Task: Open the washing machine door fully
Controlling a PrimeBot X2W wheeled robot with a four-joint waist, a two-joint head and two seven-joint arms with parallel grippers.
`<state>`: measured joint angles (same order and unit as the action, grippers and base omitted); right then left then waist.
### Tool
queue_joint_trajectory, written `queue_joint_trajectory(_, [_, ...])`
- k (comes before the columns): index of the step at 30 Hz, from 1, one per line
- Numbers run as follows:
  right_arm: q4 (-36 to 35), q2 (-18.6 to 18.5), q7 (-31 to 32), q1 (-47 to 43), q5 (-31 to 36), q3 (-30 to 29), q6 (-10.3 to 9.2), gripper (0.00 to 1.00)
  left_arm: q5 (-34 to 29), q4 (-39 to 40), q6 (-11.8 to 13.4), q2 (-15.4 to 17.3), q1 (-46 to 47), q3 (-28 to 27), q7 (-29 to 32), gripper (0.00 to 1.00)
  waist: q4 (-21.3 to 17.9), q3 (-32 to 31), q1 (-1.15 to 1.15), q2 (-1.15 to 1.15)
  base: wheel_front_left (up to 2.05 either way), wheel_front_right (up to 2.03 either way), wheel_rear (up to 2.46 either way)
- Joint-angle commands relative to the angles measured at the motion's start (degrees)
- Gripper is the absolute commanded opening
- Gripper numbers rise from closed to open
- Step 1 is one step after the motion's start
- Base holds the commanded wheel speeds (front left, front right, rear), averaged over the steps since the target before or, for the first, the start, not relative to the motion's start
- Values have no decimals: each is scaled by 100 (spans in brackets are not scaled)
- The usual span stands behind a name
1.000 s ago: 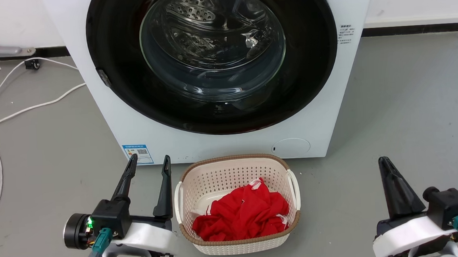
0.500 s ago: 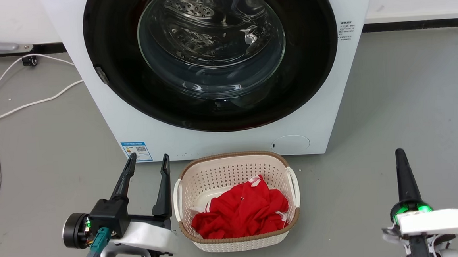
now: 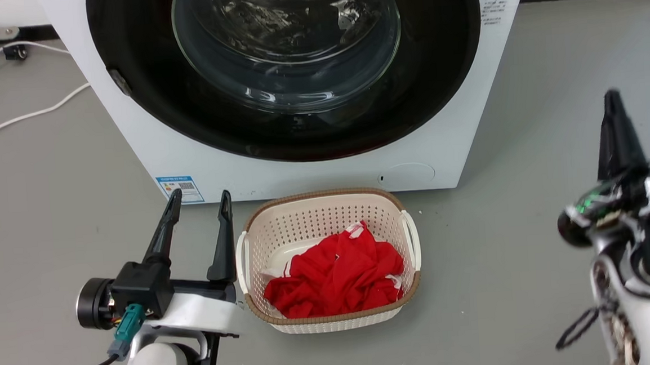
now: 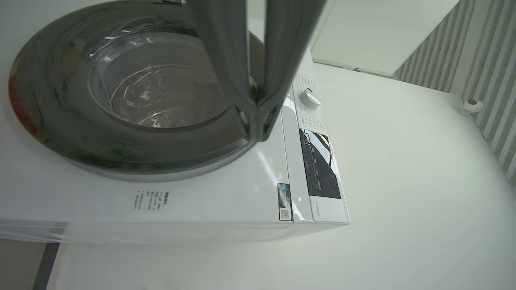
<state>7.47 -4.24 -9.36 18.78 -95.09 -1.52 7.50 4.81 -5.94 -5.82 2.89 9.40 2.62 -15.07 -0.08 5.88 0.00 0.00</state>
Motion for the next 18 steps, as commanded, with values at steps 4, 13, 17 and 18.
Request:
queue_joint_trajectory(4, [605, -340, 338, 1038, -512, -93, -2, 0, 14, 87, -15, -4, 217, 8, -14, 100, 38, 276, 0, 0, 0, 0, 0])
queue_joint_trajectory(13, [2012, -1262, 696, 2891, -530, 317, -2, 0, 112, 304, 4, -4, 630, 171, -13, 100, 226, 814, 0, 0, 0, 0, 0])
queue_joint_trajectory(17, [2896, -1708, 956, 4008, -367, 717, -1, 0, 180, 432, 36, -3, 854, 252, -14, 100, 321, 1154, 0, 0, 0, 0, 0])
queue_joint_trajectory(18, [3051, -1759, 1047, 4222, -317, 829, -1, 0, 184, 459, 33, -4, 889, 265, -14, 100, 331, 1214, 0, 0, 0, 0, 0])
